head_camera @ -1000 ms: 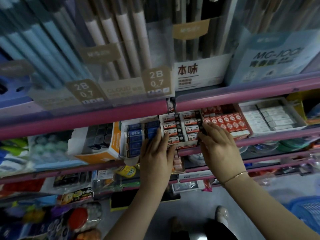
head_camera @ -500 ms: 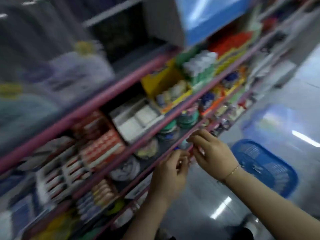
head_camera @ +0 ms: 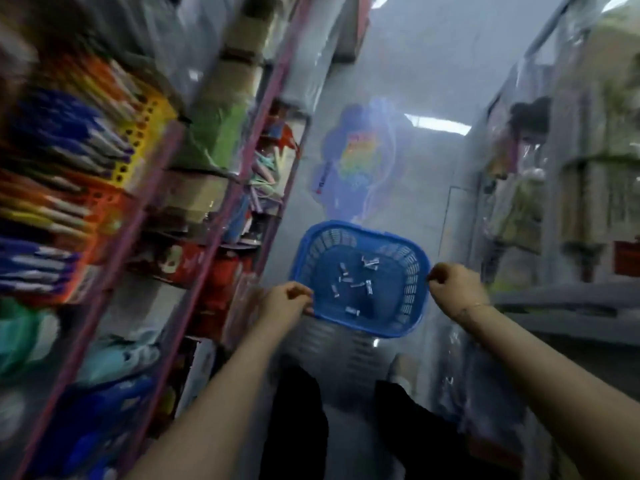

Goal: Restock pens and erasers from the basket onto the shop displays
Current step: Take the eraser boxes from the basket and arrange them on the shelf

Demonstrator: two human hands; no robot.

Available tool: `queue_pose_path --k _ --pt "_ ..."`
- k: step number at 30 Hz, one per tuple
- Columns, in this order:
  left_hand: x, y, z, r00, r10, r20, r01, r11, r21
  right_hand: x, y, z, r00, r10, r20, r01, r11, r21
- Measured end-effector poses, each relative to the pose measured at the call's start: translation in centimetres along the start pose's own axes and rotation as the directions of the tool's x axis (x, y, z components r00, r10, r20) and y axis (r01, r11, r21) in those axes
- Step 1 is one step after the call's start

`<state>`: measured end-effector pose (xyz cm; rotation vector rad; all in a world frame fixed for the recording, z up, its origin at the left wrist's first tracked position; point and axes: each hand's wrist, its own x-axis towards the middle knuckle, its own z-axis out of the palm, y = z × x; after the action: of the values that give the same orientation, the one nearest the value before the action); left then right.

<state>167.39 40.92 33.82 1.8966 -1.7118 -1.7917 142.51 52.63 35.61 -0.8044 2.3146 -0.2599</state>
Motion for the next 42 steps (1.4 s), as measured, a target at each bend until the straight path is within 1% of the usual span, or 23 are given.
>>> queue_pose_path --k 2,4,6,7,8,9,10,12,13,14,16,17,18,22,27,29,31,32,35,38,39,40,42 --pt "7.0 -3.0 3.3 0.999 -0.014 0.048 0.009 0.996 0.091 5.4 2.9 5.7 0.999 0.022 0.03 -0.023 0.999 0.023" --pt "14.1 -6.8 6.5 0.997 -0.032 0.068 0.019 0.983 0.184 11.1 5.6 11.9 0.999 0.007 0.048 -0.007 1.0 0.009" --pt "20.7 -10.6 9.5 0.997 -0.036 0.07 0.015 0.96 0.279 16.6 8.0 17.9 0.995 -0.027 0.1 0.032 0.998 -0.047" --pt "23.9 -12.5 11.0 0.996 -0.017 0.088 -0.016 0.929 0.37 19.4 9.2 20.9 0.989 -0.066 0.134 0.078 0.993 -0.09" --pt "27.0 -14.2 12.4 0.993 0.023 0.119 -0.08 0.864 0.498 22.2 10.3 23.7 0.981 -0.112 0.16 0.136 0.979 -0.152" --pt "30.0 -15.8 13.6 0.984 0.067 0.165 -0.157 0.765 0.625 24.9 11.3 26.2 0.97 -0.161 0.181 0.202 0.95 -0.238" --pt "32.7 -17.1 14.6 0.972 0.104 0.212 -0.227 0.656 0.72 27.5 12.2 28.5 0.954 -0.225 0.199 0.283 0.896 -0.343" --pt "37.8 -19.5 16.7 0.947 0.144 0.288 -0.322 0.449 0.833 32.3 13.4 32.5 0.887 -0.383 0.259 0.462 0.716 -0.523" --pt "40.1 -20.4 17.7 0.937 0.147 0.317 -0.349 0.351 0.869 34.3 13.7 34.1 0.845 -0.441 0.303 0.531 0.622 -0.575" --pt "42.1 -21.2 18.6 0.933 0.129 0.337 -0.36 0.277 0.891 35.9 13.8 35.5 0.812 -0.47 0.347 0.576 0.545 -0.609" --pt "45.1 -22.6 20.0 0.934 0.059 0.352 -0.356 0.199 0.913 38.2 13.7 37.7 0.785 -0.498 0.369 0.597 0.446 -0.667" --pt "46.2 -23.0 20.5 0.934 0.034 0.356 -0.356 0.178 0.917 38.9 13.7 38.6 0.789 -0.5 0.357 0.585 0.431 -0.688" --pt "47.1 -23.4 20.8 0.93 0.029 0.366 -0.366 0.17 0.915 39.4 13.7 39.3 0.802 -0.487 0.345 0.569 0.447 -0.69" --pt "48.2 -24.1 21.8 0.913 0.107 0.393 -0.407 0.204 0.89 39.7 14.0 40.4 0.872 -0.378 0.312 0.489 0.63 -0.603" --pt "48.0 -23.9 23.8 0.941 0.073 0.33 -0.335 0.319 0.887 39.2 14.5 41.1 0.918 -0.336 0.21 0.395 0.739 -0.545" --pt "48.0 -23.6 24.1 0.946 0.066 0.316 -0.319 0.341 0.884 39.4 14.8 41.2 0.925 -0.312 0.215 0.379 0.765 -0.521" --pt "48.2 -23.3 23.9 0.954 0.062 0.293 -0.294 0.374 0.88 39.6 14.9 41.1 0.936 -0.253 0.245 0.345 0.803 -0.486" --pt "48.4 -23.3 23.8 0.959 0.062 0.276 -0.277 0.412 0.868 39.8 15.0 40.9 0.943 -0.208 0.26 0.312 0.827 -0.468" --pt "48.6 -23.4 23.3 0.977 0.04 0.209 -0.193 0.588 0.786 39.9 15.2 40.8 0.959 -0.109 0.263 0.214 0.884 -0.415" --pt "49.1 -23.3 23.0 0.997 -0.038 0.072 -0.021 0.726 0.687 39.8 15.3 40.9 0.957 -0.103 0.27 0.193 0.923 -0.333" --pt "49.4 -23.0 22.8 0.998 -0.06 0.029 0.029 0.783 0.622 39.8 15.2 40.7 0.956 -0.103 0.276 0.19 0.931 -0.313" --pt "49.5 -22.6 22.7 0.998 -0.064 0.006 0.051 0.839 0.541 39.9 15.1 40.5 0.957 -0.099 0.273 0.179 0.94 -0.289" --pt "49.3 -21.7 22.6 0.998 -0.057 -0.029 0.064 0.927 0.368 40.3 15.0 39.5 0.976 -0.088 0.198 0.133 0.965 -0.228"
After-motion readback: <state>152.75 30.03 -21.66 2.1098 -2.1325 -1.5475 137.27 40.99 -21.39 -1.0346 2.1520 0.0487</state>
